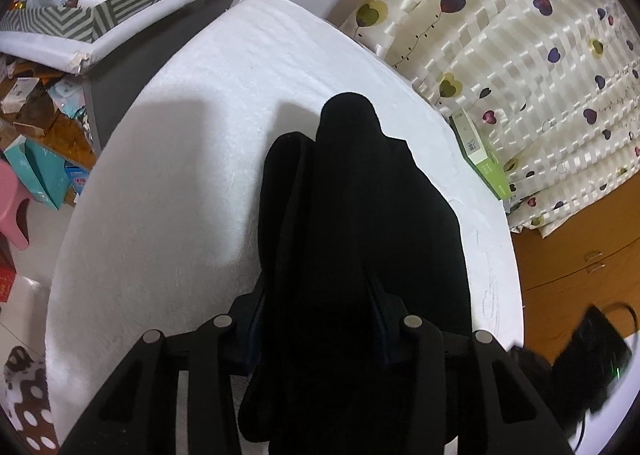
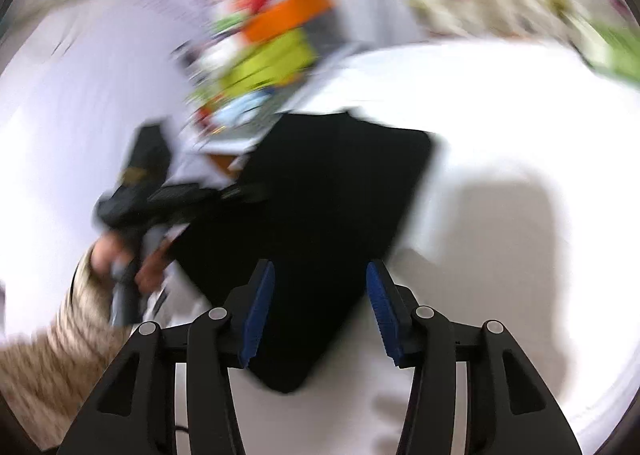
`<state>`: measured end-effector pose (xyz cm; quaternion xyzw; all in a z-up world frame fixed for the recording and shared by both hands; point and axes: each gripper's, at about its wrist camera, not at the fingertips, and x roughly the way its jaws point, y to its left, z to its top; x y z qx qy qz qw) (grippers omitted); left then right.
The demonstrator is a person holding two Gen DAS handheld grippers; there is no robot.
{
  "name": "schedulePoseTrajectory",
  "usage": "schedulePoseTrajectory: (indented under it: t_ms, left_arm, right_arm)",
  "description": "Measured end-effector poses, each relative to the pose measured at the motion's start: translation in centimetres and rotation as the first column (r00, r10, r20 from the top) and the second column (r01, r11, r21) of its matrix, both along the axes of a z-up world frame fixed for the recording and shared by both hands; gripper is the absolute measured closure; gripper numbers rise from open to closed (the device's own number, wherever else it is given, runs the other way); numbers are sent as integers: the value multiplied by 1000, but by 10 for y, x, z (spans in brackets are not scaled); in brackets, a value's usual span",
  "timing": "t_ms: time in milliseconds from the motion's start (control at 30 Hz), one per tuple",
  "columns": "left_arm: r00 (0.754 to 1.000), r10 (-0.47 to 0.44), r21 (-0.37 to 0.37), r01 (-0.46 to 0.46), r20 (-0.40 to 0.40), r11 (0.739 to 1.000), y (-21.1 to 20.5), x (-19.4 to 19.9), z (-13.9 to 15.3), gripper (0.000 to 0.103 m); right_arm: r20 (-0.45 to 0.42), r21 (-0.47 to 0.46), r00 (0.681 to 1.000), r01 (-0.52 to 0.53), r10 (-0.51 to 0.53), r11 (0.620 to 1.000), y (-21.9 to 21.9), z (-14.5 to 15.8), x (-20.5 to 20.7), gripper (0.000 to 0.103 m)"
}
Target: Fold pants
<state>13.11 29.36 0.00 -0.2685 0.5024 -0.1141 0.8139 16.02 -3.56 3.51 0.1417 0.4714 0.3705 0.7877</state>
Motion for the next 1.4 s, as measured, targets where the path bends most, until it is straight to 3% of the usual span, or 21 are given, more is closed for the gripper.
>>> schedulePoseTrajectory:
  t_ms: [167, 467, 700, 833, 1000, 1133, 1300, 1400]
  left_arm:
    - [1000, -12, 17, 11, 13, 1000, -2, -1, 1, 58]
    - [999, -31, 48, 30, 21, 998, -8, 0, 3, 58]
    - [999, -40, 70, 38, 29, 997, -10, 0, 4, 57]
    - [998, -45, 85, 42, 35, 996, -11, 0, 4, 57]
    - [998, -37, 174, 28, 52, 984, -20, -4, 9, 57]
    - [995, -52, 309, 23, 87, 951, -37, -9, 19, 61]
    - [989, -73, 439, 10, 126, 898, -57, -15, 32, 70]
    - [988, -63, 453, -9, 144, 892, -62, -18, 39, 75]
  right_arm:
    - [-175, 73, 984, 29, -15, 997, -7, -34, 35, 53]
    - [-150, 104, 986, -53, 68, 993, 24, -31, 50, 45]
    - [-127, 91, 990, -43, 54, 995, 38, -32, 55, 45]
    - [-123, 82, 992, -10, 20, 997, 34, -34, 52, 56]
    - [-56, -2, 998, -5, 5, 1000, 41, -25, 47, 67]
    - [25, -58, 1000, 6, -5, 998, 47, -14, 39, 78]
    - [90, -85, 996, 11, -4, 996, 48, -4, 31, 82]
    - [113, -81, 994, 14, -4, 997, 49, 2, 28, 83]
